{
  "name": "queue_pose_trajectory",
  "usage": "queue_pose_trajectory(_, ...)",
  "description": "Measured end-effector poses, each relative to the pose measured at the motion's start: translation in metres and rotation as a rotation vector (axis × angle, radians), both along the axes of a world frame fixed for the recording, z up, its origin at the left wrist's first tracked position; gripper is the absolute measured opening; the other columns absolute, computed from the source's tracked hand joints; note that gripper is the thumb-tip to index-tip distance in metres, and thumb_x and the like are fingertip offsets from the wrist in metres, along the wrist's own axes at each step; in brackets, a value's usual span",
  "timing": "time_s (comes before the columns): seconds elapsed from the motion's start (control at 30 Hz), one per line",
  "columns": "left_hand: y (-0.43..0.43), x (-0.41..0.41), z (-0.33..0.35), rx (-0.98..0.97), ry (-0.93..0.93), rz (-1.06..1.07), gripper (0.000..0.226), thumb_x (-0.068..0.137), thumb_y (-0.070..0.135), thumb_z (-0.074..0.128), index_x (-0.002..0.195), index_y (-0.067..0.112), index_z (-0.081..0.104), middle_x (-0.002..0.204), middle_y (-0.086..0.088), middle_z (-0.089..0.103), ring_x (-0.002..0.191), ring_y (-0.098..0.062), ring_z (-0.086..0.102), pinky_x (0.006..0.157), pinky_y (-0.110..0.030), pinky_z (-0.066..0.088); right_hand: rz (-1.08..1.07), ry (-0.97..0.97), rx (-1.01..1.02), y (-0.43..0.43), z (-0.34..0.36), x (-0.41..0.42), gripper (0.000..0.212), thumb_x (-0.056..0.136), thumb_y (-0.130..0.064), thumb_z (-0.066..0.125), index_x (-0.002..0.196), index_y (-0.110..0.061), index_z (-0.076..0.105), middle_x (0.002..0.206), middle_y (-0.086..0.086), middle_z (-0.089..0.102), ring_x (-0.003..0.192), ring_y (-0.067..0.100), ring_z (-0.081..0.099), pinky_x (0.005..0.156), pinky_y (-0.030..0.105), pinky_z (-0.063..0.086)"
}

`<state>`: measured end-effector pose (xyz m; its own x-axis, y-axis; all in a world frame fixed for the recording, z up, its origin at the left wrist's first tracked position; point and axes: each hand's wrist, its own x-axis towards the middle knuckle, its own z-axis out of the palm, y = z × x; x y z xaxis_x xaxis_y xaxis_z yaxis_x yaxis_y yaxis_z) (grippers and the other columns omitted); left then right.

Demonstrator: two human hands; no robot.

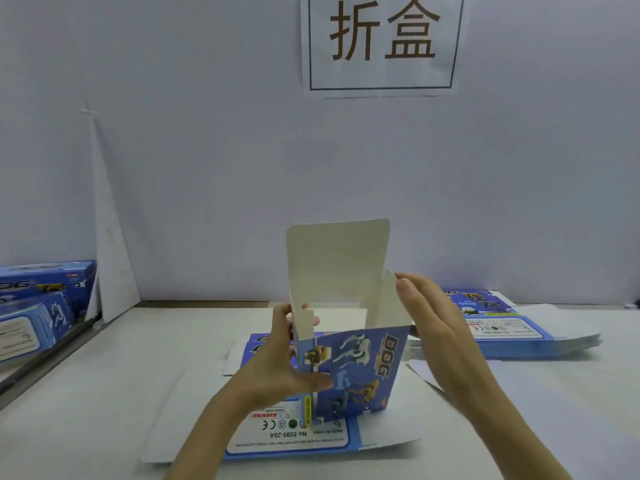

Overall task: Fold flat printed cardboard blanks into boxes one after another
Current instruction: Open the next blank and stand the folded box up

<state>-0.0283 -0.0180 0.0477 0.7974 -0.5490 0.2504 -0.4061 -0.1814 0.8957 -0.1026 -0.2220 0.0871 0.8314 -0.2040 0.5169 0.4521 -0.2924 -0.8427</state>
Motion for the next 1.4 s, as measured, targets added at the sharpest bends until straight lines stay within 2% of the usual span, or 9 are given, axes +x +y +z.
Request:
queue_pose_trajectory(0.1, 0.001, 0.007, -0.01, -0.061, 0.046, 0.0, 0.085, 0.071, 0.004, 0.081, 0.125, 0.042, 0.027, 0.13, 0.006, 0.051, 0.103, -0.001, 0.063, 0.072, -0.016, 0.053, -0.151, -0.099, -0.316, -0.002, -0.005, 0.002, 0.048, 0.096, -0.054, 0.041, 0.14, -0.036, 0.039, 0.138, -0.026, 0.043, 0.118, -0.019, 0.043, 0.089, 0.001, 0.039)
queue_pose_trajectory(0.2, 0.0, 0.01, -0.011, -0.062, 0.047, -0.01, 0.085, 0.072, 0.005, 0.081, 0.126, 0.043, 0.028, 0.131, 0.007, 0.05, 0.105, 0.0, 0.062, 0.072, -0.015, 0.052, -0.308, -0.32, -0.744, -0.013, -0.013, 0.01, 0.049, 0.099, -0.039, 0.033, 0.144, -0.021, 0.039, 0.148, -0.01, 0.039, 0.138, 0.004, 0.035, 0.111, 0.027, 0.032)
queue_pose_trajectory(0.5, -0.009, 0.008, -0.012, 0.006, 0.02, 0.002, 0.08, 0.074, 0.006, 0.079, 0.126, 0.036, 0.026, 0.125, 0.01, 0.052, 0.108, -0.001, 0.06, 0.074, -0.016, 0.053, -0.397, -0.492, -0.406, -0.021, -0.051, 0.029, 0.039, 0.096, -0.024, 0.034, 0.13, -0.015, 0.051, 0.133, -0.002, 0.053, 0.126, 0.011, 0.047, 0.102, 0.054, 0.042)
queue_pose_trajectory(0.7, -0.009, 0.008, -0.014, -0.003, 0.019, -0.014, 0.078, 0.076, 0.002, 0.077, 0.126, 0.036, 0.027, 0.126, 0.008, 0.052, 0.108, -0.004, 0.062, 0.074, -0.02, 0.055, -0.455, -0.404, -0.232, -0.023, -0.062, 0.033, 0.039, 0.095, -0.032, 0.032, 0.125, -0.022, 0.054, 0.128, -0.01, 0.055, 0.123, 0.022, 0.049, 0.101, 0.038, 0.041)
queue_pose_trajectory(0.83, -0.006, 0.009, -0.015, -0.03, 0.03, -0.025, 0.08, 0.079, -0.002, 0.073, 0.126, 0.042, 0.025, 0.126, 0.005, 0.054, 0.106, -0.003, 0.063, 0.073, -0.018, 0.054, -0.29, -0.322, -0.054, -0.008, -0.077, 0.031, 0.035, 0.092, -0.025, 0.042, 0.124, -0.029, 0.056, 0.126, -0.013, 0.059, 0.123, 0.003, 0.049, 0.096, 0.012, 0.039)
queue_pose_trajectory(1.0, -0.003, 0.009, -0.013, -0.051, 0.047, -0.015, 0.082, 0.072, 0.01, 0.078, 0.127, 0.042, 0.026, 0.126, 0.004, 0.055, 0.107, -0.005, 0.062, 0.083, -0.025, 0.055, -0.074, -0.216, 0.159, 0.013, -0.082, 0.03, 0.036, 0.088, -0.021, 0.042, 0.119, -0.03, 0.058, 0.114, -0.024, 0.066, 0.11, -0.005, 0.058, 0.077, 0.005, 0.046)
queue_pose_trajectory(1.13, 0.0, 0.01, -0.013, -0.02, 0.024, 0.032, 0.1, 0.066, 0.025, 0.081, 0.144, 0.04, 0.019, 0.133, 0.011, 0.053, 0.122, -0.013, 0.054, 0.103, -0.037, 0.046, -0.176, -0.235, -0.013, -0.004, -0.065, 0.027, 0.051, 0.087, -0.03, 0.048, 0.137, -0.026, 0.043, 0.135, -0.027, 0.05, 0.125, -0.011, 0.043, 0.09, 0.002, 0.039)
queue_pose_trajectory(1.27, 0.004, 0.013, -0.01, 0.023, -0.018, 0.012, 0.109, 0.065, 0.037, 0.083, 0.147, 0.045, 0.012, 0.139, 0.021, 0.046, 0.128, -0.007, 0.045, 0.088, -0.017, 0.049, -0.308, -0.407, -0.549, -0.022, -0.05, 0.024, 0.047, 0.087, -0.023, 0.048, 0.134, -0.018, 0.049, 0.147, 0.0, 0.043, 0.14, 0.013, 0.033, 0.113, 0.027, 0.029)
queue_pose_trajectory(1.4, -0.001, 0.006, 0.013, -0.411, -0.019, 0.161, 0.078, 0.083, 0.067, 0.049, 0.149, 0.039, 0.018, 0.151, 0.018, 0.034, 0.132, -0.001, 0.039, 0.106, -0.03, 0.038, -0.205, -0.318, -0.57, -0.024, -0.042, 0.023, 0.039, 0.088, -0.027, 0.055, 0.127, -0.024, 0.053, 0.139, -0.011, 0.047, 0.134, 0.006, 0.039, 0.107, 0.009, 0.029)
